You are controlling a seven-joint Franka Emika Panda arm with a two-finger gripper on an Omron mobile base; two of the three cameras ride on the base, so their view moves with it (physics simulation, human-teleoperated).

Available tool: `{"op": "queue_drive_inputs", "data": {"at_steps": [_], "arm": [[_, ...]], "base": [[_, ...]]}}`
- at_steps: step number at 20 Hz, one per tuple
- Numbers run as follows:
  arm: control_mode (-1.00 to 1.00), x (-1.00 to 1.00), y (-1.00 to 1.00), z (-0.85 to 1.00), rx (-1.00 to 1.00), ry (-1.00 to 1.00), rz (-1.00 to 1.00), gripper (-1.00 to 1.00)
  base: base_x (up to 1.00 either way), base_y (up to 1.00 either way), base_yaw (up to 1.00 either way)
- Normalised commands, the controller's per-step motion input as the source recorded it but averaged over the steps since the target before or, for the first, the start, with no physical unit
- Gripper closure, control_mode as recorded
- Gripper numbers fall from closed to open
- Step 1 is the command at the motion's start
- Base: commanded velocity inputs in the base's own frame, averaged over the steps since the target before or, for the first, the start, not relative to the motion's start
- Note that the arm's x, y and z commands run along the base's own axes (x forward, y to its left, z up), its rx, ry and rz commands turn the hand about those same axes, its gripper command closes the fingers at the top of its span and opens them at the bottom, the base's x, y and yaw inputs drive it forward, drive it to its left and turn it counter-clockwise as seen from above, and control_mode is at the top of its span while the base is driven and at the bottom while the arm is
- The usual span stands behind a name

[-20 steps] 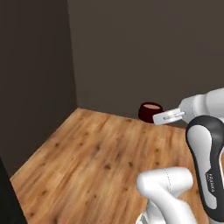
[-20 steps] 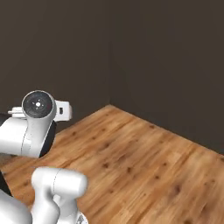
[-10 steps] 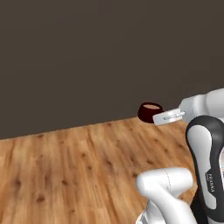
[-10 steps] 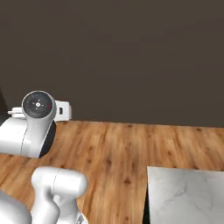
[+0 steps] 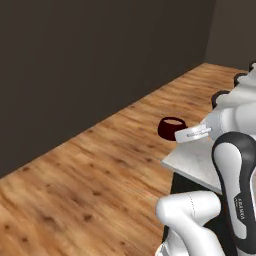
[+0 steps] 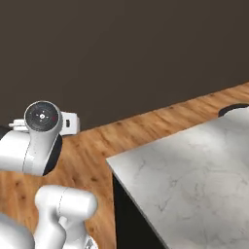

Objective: Pick the cup of tea, navigate to the dining table, and place it on the saucer.

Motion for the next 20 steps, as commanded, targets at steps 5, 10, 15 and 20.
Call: {"op": "queue_drive_inputs", "data": {"at_steps": [5,10,15,20], "arm": [[1.0,0.0,0.0,0.0,0.0,0.0,0.0,1.0],[1.0,0.0,0.0,0.0,0.0,0.0,0.0,1.0],[1.0,0.0,0.0,0.0,0.0,0.0,0.0,1.0],[1.0,0.0,0.0,0.0,0.0,0.0,0.0,1.0]], "base": [[-0.24,0.1,-0.89],[-0.41,0.2,-0.84],[-0.54,0.28,-0.8],[-0.5,0.14,-0.8]]}}
